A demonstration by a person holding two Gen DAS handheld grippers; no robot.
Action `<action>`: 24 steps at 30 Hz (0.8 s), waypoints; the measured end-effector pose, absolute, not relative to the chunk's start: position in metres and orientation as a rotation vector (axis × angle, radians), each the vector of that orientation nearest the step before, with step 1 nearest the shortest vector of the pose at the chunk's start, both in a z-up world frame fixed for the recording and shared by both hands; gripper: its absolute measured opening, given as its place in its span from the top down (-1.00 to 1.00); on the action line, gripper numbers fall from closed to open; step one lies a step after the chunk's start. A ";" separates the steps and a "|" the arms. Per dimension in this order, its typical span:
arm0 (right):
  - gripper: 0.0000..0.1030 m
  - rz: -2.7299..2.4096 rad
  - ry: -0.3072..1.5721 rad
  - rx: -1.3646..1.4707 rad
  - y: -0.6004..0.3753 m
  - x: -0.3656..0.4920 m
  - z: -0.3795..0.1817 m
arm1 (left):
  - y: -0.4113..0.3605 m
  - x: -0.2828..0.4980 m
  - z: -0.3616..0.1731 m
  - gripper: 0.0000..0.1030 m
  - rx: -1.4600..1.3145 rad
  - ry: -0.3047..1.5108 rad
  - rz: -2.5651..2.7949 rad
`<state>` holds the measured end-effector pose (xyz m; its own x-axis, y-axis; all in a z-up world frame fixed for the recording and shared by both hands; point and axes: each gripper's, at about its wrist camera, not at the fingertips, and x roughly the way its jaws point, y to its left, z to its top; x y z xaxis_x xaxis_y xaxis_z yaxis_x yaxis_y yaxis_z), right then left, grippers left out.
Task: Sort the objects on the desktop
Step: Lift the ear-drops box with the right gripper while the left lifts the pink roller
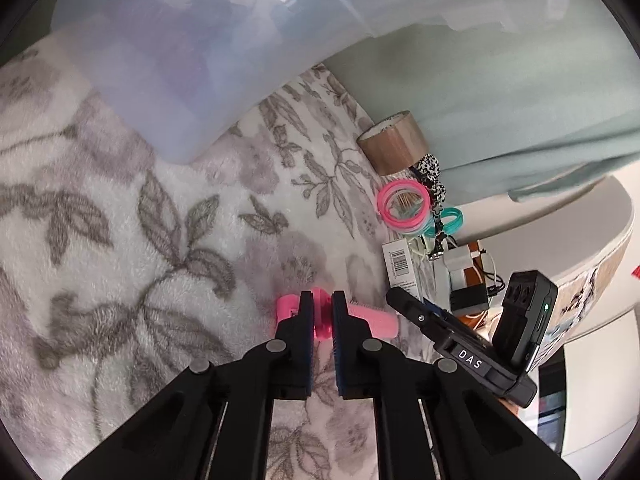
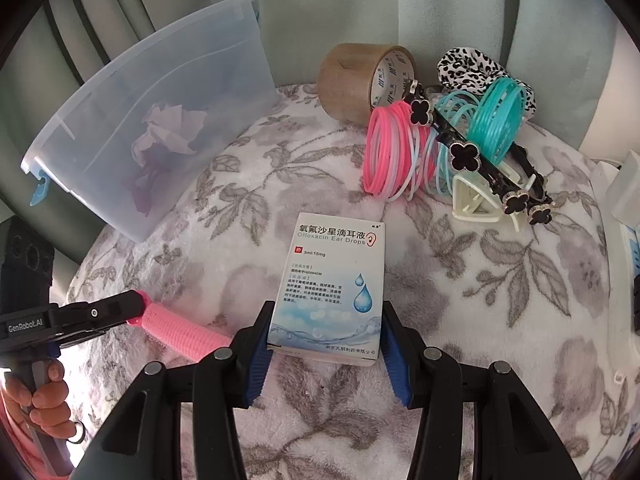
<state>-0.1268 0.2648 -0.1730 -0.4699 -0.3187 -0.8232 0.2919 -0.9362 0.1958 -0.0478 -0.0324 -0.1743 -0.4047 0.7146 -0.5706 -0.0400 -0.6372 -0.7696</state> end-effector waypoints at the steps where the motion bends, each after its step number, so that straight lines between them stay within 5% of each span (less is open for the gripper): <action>1: -0.02 -2.428 -0.048 1.364 0.257 -0.131 -0.176 | -0.033 -0.047 -0.174 0.87 -1.322 -0.949 2.081; 15: -0.02 -2.500 -0.189 1.231 0.233 -0.094 -0.166 | -0.032 -0.012 -0.118 0.94 -1.155 -0.875 2.113; 24: -0.02 -2.602 -0.210 1.049 0.240 -0.059 -0.108 | -0.033 0.011 -0.051 0.94 -0.969 -0.783 2.194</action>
<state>-0.0592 0.2397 -0.1077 -0.6760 -0.3525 -0.6471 0.2442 -0.9357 0.2547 0.0111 -0.0328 -0.0512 -0.5469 0.7206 -0.4262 -0.2880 -0.6399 -0.7125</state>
